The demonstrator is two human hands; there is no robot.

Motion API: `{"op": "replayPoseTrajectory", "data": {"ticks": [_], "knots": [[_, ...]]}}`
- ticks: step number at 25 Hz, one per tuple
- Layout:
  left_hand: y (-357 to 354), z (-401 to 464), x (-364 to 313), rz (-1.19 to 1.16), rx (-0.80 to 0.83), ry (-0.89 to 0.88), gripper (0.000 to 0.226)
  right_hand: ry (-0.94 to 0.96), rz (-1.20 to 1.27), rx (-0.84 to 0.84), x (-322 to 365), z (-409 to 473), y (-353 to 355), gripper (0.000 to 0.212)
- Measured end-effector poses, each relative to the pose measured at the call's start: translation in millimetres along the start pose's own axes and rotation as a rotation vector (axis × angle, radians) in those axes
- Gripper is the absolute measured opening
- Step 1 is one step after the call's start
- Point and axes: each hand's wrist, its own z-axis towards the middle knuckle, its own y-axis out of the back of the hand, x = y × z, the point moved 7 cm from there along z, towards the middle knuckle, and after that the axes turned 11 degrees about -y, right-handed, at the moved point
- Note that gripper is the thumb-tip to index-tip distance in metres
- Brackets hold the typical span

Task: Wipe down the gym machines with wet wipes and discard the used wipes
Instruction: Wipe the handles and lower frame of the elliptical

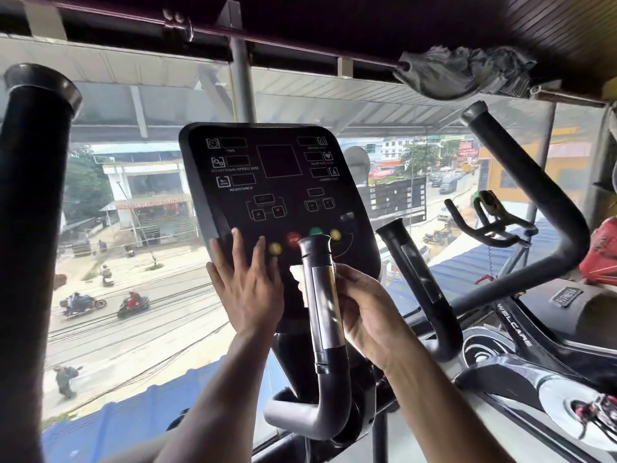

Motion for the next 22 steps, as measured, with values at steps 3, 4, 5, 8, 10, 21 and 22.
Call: {"op": "replayPoseTrajectory", "data": {"ticks": [3, 4, 5, 8, 10, 21, 22], "knots": [[-2, 1, 0, 0.018, 0.017, 0.006, 0.047, 0.087, -0.008, -0.089, 9, 7, 7, 0.012], [0, 1, 0, 0.024, 0.028, 0.004, 0.048, 0.085, -0.007, -0.106, 8, 9, 4, 0.013], [2, 1, -2, 0.027, 0.040, 0.002, 0.052, 0.062, 0.008, -0.091, 3, 10, 0, 0.016], [7, 2, -4, -0.055, 0.041, 0.035, 0.062, -0.024, -0.009, -0.068, -20, -5, -5, 0.025], [10, 3, -2, -0.094, 0.008, 0.053, 0.062, 0.019, -0.095, -0.149, -18, -18, 5, 0.016], [16, 16, 10, -0.084, 0.075, 0.115, 0.072, 0.199, -0.342, -0.216, -11, -48, 9, 0.011], [15, 16, 10, -0.092, 0.051, 0.111, 0.071, 0.241, -0.375, -0.239, -7, -47, 11, 0.011]]}}
